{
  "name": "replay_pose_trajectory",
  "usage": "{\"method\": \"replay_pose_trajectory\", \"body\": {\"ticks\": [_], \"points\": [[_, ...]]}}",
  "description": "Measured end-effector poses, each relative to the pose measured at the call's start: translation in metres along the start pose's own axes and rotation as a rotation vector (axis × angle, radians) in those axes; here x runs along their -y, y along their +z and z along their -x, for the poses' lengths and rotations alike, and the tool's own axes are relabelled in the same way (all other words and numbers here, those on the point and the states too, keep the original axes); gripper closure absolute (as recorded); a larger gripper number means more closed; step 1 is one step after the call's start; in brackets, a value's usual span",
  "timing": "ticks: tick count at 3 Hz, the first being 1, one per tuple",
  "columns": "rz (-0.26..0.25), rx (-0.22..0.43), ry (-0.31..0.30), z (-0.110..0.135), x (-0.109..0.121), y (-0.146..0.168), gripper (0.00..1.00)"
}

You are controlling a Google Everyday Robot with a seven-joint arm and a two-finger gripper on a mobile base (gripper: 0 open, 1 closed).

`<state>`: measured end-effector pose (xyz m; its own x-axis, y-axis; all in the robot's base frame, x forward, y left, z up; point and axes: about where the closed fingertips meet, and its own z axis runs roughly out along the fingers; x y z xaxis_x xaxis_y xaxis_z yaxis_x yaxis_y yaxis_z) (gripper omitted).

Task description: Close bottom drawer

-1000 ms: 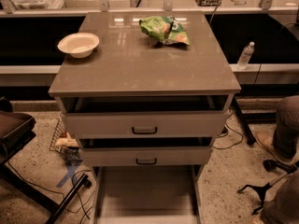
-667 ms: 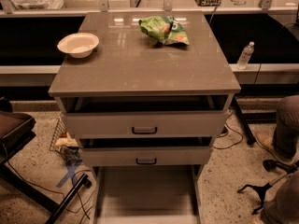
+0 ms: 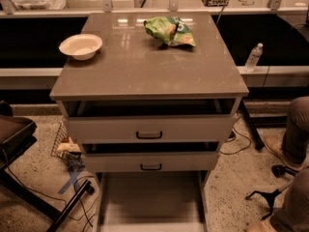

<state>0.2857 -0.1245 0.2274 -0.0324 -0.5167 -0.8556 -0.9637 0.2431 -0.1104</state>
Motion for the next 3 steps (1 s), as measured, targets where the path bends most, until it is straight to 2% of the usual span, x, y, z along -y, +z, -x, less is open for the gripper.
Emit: {"method": "replay_pose_trajectory", "body": {"ticks": [1, 2, 3], "points": [[0.031, -0.117, -0.066, -0.012, -0.005, 0.027, 1.0], [0.027, -0.22, -0.082, -0.035, 0.007, 0.051, 1.0], [0.014, -0.273, -0.069, -0.054, 0.025, 0.068, 1.0]]}}
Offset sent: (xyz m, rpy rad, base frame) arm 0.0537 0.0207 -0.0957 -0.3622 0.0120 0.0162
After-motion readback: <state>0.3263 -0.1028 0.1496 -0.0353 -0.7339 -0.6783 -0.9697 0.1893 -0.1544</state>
